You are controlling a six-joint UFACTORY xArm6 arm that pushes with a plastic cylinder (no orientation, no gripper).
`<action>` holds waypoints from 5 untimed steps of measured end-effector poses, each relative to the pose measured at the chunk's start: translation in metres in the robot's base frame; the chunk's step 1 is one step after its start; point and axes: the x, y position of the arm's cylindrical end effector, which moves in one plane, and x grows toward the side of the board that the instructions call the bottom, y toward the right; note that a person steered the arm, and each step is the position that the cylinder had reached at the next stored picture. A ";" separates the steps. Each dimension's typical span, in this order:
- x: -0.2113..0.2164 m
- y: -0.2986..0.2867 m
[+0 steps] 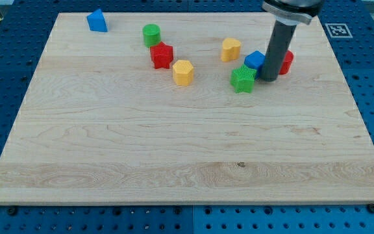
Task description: Move the blue cube into the heart
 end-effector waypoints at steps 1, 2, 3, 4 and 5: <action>-0.010 -0.008; -0.010 -0.008; -0.017 -0.019; -0.030 -0.035; -0.033 -0.037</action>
